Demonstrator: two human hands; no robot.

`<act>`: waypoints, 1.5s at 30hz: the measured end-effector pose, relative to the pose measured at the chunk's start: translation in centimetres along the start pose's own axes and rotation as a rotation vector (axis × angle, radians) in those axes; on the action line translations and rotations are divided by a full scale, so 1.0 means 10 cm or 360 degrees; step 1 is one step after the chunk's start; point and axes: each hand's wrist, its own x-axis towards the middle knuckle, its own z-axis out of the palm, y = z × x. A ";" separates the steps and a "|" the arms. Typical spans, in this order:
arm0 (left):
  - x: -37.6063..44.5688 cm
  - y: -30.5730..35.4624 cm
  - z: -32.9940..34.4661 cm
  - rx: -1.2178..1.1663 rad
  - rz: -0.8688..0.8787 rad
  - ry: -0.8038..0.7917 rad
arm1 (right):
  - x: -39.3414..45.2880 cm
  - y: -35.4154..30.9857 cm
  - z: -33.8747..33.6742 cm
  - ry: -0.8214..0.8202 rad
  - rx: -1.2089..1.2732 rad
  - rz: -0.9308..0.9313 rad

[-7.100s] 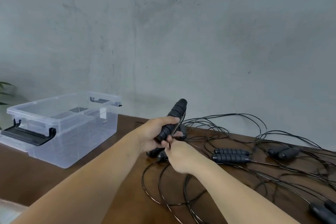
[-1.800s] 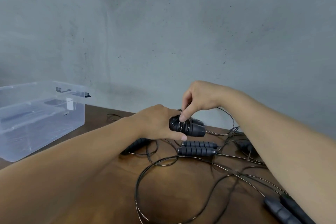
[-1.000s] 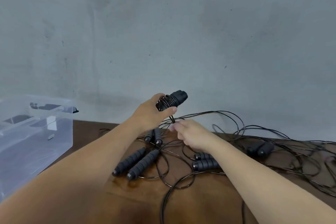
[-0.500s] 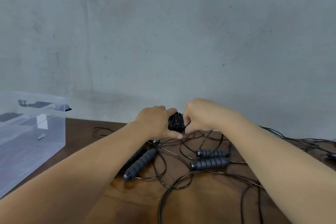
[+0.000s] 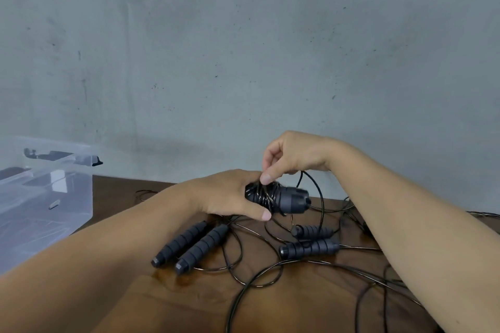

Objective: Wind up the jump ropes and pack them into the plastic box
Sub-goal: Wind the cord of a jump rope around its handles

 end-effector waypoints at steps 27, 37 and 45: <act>0.08 -0.28 -0.41 -0.0329 -0.0469 0.1114 | 0.44 0.03 0.74 0.0374 0.0234 0.0189; 0.12 -0.42 -0.23 0.0892 -0.0611 0.0728 | 0.21 -0.22 0.43 0.0123 -0.1038 0.0092; 0.09 -0.30 -0.15 0.0907 -0.0441 0.0444 | 0.11 -0.31 0.13 0.0266 -0.1320 -0.0169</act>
